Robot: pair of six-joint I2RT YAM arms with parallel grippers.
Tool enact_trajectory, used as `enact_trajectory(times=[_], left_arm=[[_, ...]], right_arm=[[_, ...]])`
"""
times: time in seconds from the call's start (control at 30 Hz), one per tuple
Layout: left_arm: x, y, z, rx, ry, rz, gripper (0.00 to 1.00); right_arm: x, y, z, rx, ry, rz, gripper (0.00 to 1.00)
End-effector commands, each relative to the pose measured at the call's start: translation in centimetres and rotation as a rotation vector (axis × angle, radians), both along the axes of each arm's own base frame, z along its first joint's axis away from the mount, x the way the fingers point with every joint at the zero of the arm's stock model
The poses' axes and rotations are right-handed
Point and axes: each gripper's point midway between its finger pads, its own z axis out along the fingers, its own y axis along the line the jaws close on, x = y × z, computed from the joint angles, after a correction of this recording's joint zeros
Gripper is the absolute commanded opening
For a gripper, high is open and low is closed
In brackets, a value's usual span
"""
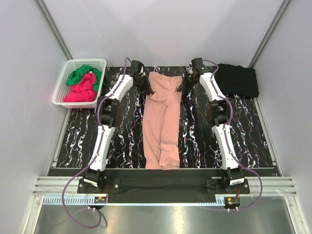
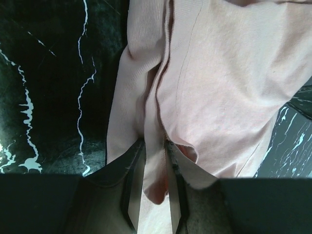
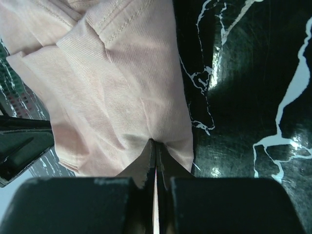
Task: Fold and stack the t-shirts
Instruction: Fold the tshirt
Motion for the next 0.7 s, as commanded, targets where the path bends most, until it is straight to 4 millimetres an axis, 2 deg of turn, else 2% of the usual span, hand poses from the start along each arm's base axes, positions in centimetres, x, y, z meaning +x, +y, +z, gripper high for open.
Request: enact_trajectory(times=[0.0,0.1,0.17,0.2,0.27,0.3,0.37,0.47,0.53,0.57,0.67], left_arm=[[1.3,-0.6,0.3,-0.025,-0.045,0.000,0.28],[1.0,-0.6,0.0,-0.026,-0.036,-0.007,0.28],[1.0,-0.6,-0.1,-0.026,-0.037,-0.012,0.29],[0.9,-0.4,0.1,-0.023,-0.039,-0.013,0.31],[0.9,-0.3,0.7,-0.017,-0.051,-0.023,0.38],[1.1,0.0,1.9,-0.014,-0.075,-0.021,0.39],[0.9,0.7,2.5,-0.006,-0.081,-0.018,0.43],[0.3,2.0,4.6,-0.029,-0.091,0.000,0.43],[-0.2,2.2,6.2,-0.046,-0.114,-0.016,0.43],[-0.4,2.2,6.6,-0.044,-0.121,-0.021,0.43],[-1.1,2.4,6.9,-0.038,-0.116,-0.027,0.43]], right_arm=[[1.5,0.6,0.8,0.009,-0.067,-0.010,0.00],[2.1,0.3,1.2,0.015,-0.089,-0.019,0.01],[2.4,0.1,1.6,0.020,-0.105,-0.022,0.06],[2.5,0.1,2.0,0.027,-0.119,-0.011,0.12],[2.9,0.1,3.5,0.022,-0.166,0.009,0.14],[3.2,-0.2,4.1,0.016,-0.185,0.002,0.16],[3.2,-0.3,6.3,0.039,-0.212,0.008,0.23],[2.8,-0.1,9.0,0.066,-0.244,0.025,0.24],[2.8,0.0,10.3,0.085,-0.258,0.024,0.24],[2.6,0.2,10.9,0.091,-0.258,0.022,0.24],[1.5,0.5,10.2,0.093,-0.201,0.019,0.22]])
